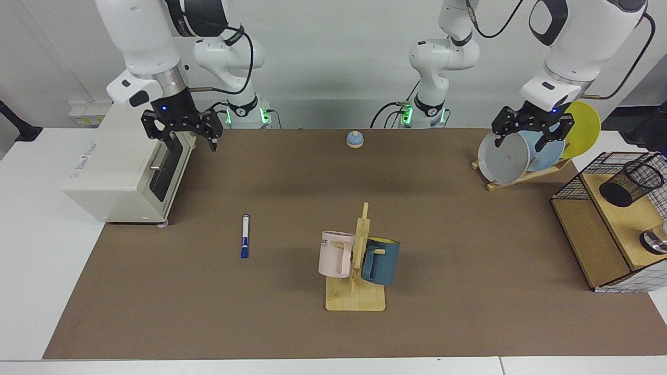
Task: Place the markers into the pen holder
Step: 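Reach the right gripper toward the blue-capped marker on the table, then close the right gripper on the marker and lift it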
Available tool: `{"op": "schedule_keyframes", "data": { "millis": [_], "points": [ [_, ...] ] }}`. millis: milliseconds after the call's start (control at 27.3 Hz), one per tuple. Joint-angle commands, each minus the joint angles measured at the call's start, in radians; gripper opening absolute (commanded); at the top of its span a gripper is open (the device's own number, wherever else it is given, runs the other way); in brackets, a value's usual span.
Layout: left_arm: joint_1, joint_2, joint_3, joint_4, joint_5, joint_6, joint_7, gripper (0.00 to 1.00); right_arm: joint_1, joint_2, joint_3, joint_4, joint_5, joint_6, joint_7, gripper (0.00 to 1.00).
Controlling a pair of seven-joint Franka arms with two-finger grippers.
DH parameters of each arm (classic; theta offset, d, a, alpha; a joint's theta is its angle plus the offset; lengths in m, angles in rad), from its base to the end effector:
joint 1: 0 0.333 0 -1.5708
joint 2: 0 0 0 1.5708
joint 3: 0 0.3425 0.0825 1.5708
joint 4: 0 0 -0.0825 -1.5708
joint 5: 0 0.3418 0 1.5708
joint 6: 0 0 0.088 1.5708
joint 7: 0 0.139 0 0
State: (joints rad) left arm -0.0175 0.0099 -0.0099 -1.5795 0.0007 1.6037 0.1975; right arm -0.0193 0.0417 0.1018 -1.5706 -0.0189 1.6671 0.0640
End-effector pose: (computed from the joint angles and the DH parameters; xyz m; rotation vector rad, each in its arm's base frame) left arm 0.5189 -0.0141 0.6131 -3.1199 0.3523 -0.0223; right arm 0.5355 0.0406 0.6062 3.1297 0.0307 0.0876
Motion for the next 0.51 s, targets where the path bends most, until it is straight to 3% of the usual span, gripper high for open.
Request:
{"op": "schedule_keyframes", "data": {
  "millis": [0, 476],
  "points": [
    [-0.007, -0.030, 0.004, -0.037, -0.027, 0.016, 0.003, 1.00, 0.004, 0.063, 0.004, -0.045, 0.016, 0.114, 0.014, 1.00],
    [-0.005, -0.033, 0.005, -0.051, -0.031, 0.018, 0.013, 1.00, 0.053, 0.219, 0.004, -0.132, 0.016, 0.341, 0.068, 1.00]
  ]
}}
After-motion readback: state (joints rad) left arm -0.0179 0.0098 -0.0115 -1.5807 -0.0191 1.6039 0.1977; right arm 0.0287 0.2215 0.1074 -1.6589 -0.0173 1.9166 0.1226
